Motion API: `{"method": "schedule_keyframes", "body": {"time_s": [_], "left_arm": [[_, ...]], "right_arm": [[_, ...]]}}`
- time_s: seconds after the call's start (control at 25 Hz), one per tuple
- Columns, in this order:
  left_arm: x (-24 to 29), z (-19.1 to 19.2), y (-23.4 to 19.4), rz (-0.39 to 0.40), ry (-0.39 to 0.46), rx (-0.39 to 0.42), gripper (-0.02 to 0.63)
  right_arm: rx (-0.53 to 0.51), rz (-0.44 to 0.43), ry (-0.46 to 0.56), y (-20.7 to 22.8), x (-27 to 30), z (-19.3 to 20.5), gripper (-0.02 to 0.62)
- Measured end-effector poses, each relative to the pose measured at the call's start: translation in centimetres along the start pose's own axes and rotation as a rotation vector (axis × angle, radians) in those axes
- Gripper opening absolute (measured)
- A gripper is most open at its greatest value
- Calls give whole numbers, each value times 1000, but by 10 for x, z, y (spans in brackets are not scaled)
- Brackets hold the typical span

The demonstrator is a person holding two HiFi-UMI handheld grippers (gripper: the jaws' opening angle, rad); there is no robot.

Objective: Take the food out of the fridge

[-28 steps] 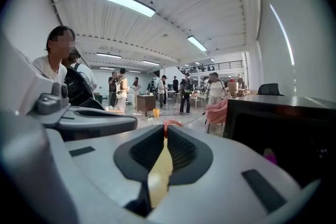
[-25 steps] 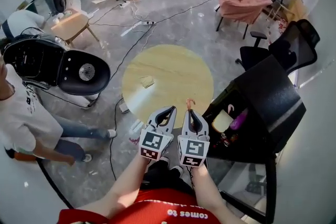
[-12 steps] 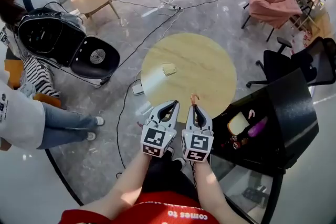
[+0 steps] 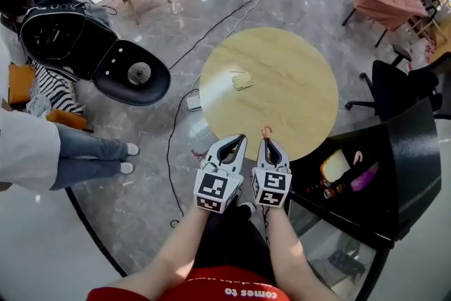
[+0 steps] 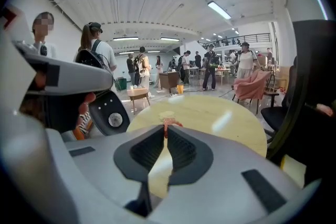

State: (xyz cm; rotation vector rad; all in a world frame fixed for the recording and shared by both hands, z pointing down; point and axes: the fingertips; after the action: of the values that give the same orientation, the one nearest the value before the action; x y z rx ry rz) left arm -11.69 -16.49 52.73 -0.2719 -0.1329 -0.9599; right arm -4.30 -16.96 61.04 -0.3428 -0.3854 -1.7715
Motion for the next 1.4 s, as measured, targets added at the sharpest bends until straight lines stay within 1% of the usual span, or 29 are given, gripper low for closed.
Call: {"method": "schedule_keyframes", "body": {"time_s": [0.12, 0.28, 0.48, 0.68, 0.92, 1.2, 1.28, 1.4], "left_arm": [[1, 16, -7, -11, -16, -16, 3], [1, 35, -16, -24, -35, -37, 3], [-3, 47, -24, -33, -53, -61, 3], [-5, 61, -27, -32, -68, -69, 3], [-5, 67, -28, -23, -80, -68, 3], [-6, 68, -25, -2, -88, -63, 3], [-6, 64, -24, 1, -84, -62, 3], [-5, 58, -24, 6, -81, -56, 3]], "right_arm": [[-7, -4, -59, -1, 16, 31, 26], [-31, -6, -110, -1, 37, 66, 26], [-28, -9, -160, -2, 54, 91, 26], [-19, -14, -213, -5, 58, 115, 26], [9, -24, -247, -8, 60, 129, 28], [-12, -35, -348, -14, 64, 135, 28], [-23, -28, -358, -13, 62, 133, 35], [-27, -23, -342, -12, 54, 123, 44]]}}
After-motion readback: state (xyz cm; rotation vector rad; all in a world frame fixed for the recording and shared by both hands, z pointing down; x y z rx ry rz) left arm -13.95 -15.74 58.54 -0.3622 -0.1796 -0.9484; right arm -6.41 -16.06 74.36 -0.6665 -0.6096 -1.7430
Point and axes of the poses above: the fingertips, and each gripper's own axes: x forward along the fingers, y to its right, z out of its underside, and after that the axes turned 3 degrees about y, right-handed
